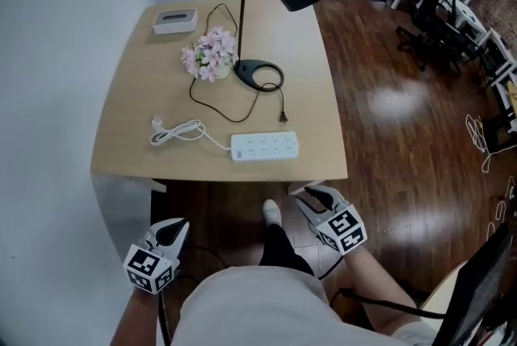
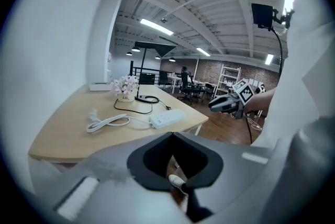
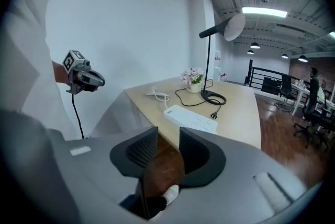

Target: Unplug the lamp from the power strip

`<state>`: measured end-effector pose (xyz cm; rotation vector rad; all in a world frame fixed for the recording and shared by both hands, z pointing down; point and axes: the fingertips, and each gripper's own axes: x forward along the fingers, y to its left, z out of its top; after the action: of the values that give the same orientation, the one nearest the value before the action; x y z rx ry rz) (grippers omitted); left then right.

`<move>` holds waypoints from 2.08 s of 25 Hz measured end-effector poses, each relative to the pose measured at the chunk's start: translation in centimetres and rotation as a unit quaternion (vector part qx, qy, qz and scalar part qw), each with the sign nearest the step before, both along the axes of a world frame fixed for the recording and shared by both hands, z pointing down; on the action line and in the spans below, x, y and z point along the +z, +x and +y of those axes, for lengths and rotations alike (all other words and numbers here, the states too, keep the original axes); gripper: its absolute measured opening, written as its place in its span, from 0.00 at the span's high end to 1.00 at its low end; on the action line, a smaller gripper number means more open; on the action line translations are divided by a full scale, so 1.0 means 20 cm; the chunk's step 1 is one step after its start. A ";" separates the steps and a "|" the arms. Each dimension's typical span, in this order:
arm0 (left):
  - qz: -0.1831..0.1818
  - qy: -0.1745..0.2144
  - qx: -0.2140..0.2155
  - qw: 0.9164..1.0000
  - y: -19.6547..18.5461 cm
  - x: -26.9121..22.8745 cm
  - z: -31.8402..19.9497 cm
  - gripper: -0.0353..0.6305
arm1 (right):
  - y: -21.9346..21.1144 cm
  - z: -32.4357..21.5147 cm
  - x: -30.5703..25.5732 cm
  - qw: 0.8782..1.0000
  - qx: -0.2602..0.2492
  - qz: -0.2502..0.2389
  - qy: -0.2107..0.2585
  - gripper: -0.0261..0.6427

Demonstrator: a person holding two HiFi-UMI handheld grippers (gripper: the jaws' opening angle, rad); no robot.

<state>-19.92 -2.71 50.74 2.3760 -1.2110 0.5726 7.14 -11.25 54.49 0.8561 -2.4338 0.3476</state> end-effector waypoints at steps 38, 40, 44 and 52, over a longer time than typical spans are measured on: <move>0.019 0.082 0.108 0.991 0.41 -0.39 1.95 0.94 | 0.12 2.41 -0.52 0.996 0.051 -0.038 0.059 0.76; 0.020 0.088 0.112 0.990 0.35 -0.43 1.98 0.94 | 0.05 2.45 -0.55 0.996 0.049 -0.040 0.066 0.76; 0.018 0.089 0.099 0.991 0.19 -0.42 2.05 0.94 | -0.11 2.48 -0.59 0.996 0.039 -0.044 0.073 0.76; 0.014 0.094 0.104 0.990 0.09 -0.38 2.16 0.94 | -0.25 2.55 -0.64 0.995 0.033 -0.045 0.086 0.76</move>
<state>-18.11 40.50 43.15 2.6819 -1.0522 0.5060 2.21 39.84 41.60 1.0167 -2.5524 0.2070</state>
